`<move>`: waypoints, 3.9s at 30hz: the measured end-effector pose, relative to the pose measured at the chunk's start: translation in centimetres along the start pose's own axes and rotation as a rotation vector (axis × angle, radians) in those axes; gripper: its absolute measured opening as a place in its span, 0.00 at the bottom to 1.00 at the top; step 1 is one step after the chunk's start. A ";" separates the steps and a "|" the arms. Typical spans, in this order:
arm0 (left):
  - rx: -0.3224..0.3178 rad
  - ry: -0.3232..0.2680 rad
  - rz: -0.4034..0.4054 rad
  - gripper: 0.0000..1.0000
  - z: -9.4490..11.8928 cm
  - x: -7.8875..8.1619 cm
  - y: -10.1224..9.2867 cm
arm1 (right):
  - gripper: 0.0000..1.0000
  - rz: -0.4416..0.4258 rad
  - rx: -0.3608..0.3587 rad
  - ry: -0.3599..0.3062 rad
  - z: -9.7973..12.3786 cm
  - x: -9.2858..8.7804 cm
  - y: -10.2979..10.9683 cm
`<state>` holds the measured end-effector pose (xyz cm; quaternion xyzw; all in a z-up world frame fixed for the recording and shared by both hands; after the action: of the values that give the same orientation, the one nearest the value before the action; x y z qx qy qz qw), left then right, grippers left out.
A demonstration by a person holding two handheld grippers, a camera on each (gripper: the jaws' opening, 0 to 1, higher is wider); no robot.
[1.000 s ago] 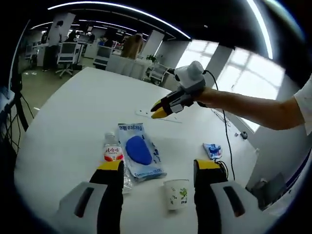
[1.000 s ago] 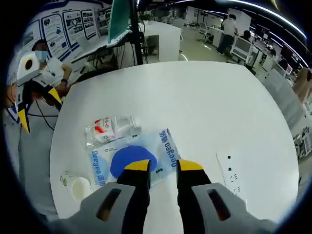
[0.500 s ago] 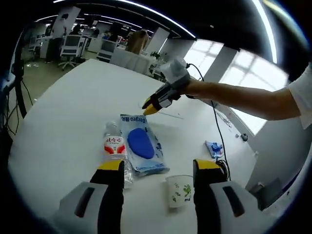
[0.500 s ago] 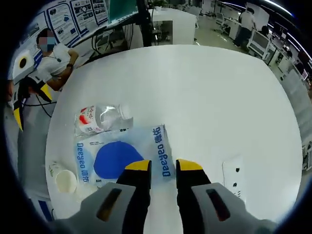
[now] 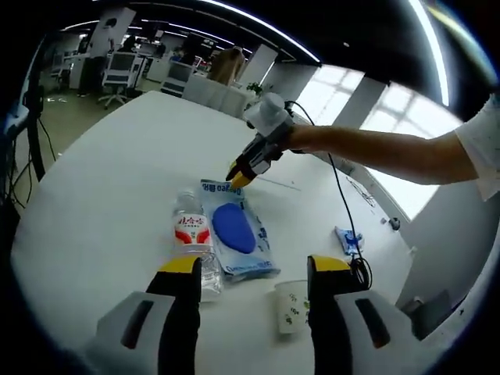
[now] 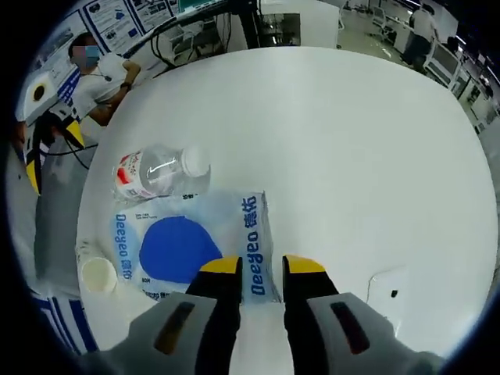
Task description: Arrange the tabletop items into an orderly group along one side of the table until the central work area is clear of visible clutter.
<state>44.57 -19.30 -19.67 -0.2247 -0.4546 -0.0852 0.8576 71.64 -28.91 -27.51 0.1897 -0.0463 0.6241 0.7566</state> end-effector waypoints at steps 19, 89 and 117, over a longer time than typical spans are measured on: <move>0.013 0.008 0.019 0.53 -0.2 -0.9 0.6 | 0.02 0.015 0.092 0.086 -1.1 -0.7 0.1; -0.103 0.039 -0.076 0.50 -6.0 1.7 -4.3 | 0.00 -0.126 -0.127 -0.287 18.7 -8.5 11.8; -0.085 -0.044 0.115 0.39 -10.4 2.6 -4.9 | 0.00 -0.212 -0.202 -0.482 25.6 -9.3 15.4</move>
<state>52.01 -28.30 -21.09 -0.2886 -0.4557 -0.0502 0.8406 59.11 -44.07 -3.23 0.2601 -0.2669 0.4707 0.7998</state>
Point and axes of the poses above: the point that each gripper's makers call its tool centre point, and the gripper's own axes: z roughly backward along the fingers, y roughly to its left, x roughly out of its top, the point moved 6 cm from there along z, roughly backward along the fingers, and after that the axes turned 13 degrees about -z, right-handed, at the moved point
